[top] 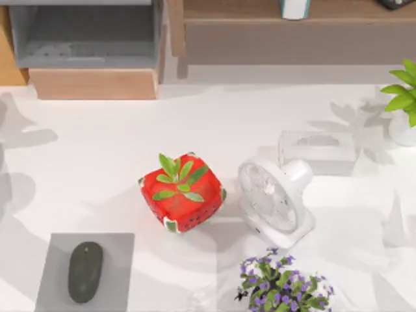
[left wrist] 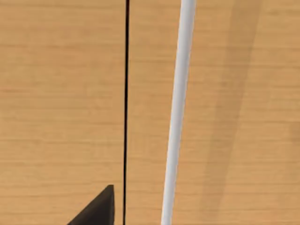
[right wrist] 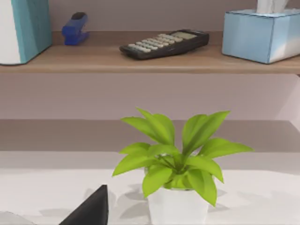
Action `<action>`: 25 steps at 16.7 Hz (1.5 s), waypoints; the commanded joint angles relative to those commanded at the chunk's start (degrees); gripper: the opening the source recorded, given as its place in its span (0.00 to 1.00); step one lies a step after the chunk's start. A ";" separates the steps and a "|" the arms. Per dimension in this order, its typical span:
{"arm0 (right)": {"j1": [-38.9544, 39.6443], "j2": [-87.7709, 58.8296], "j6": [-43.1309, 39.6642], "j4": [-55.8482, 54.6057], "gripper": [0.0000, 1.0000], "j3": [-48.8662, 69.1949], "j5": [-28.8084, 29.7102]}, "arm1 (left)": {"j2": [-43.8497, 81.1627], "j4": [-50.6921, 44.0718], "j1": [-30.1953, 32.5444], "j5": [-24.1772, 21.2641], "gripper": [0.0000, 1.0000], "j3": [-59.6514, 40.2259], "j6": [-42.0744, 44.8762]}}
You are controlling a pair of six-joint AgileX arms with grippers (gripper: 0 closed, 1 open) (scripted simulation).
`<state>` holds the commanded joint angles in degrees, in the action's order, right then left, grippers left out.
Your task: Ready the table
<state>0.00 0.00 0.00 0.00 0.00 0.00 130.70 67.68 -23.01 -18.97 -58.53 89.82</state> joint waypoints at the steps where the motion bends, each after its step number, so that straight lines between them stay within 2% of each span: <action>1: 0.00 0.00 0.00 0.00 1.00 0.00 0.00 | 0.00 0.04 -0.02 -0.02 1.00 0.07 0.00; 5: 0.00 0.00 0.00 0.00 1.00 0.00 0.00 | -0.24 -0.11 0.77 0.42 1.00 0.02 -0.42; 9: 0.00 0.00 0.00 0.00 1.00 0.00 0.00 | -6.51 -0.49 7.52 4.82 1.00 1.88 -5.97; 13: 0.00 0.00 0.00 0.00 1.00 0.00 0.00 | -14.07 -2.92 21.24 12.72 1.00 4.23 -16.75; 18: 0.00 0.00 0.00 0.00 1.00 0.00 0.00 | -17.01 -9.89 42.98 25.00 1.00 3.21 -34.40; 21: 0.00 0.00 0.00 0.00 1.00 0.00 0.00 | -14.97 -15.23 54.55 33.00 1.00 -2.53 -45.88; 25: 0.00 0.00 0.00 0.00 1.00 0.00 0.00 | -8.17 -22.99 64.69 43.52 1.00 -16.88 -60.84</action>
<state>0.00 0.00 0.00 0.00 0.00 0.00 122.54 44.68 41.68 24.55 -75.41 28.98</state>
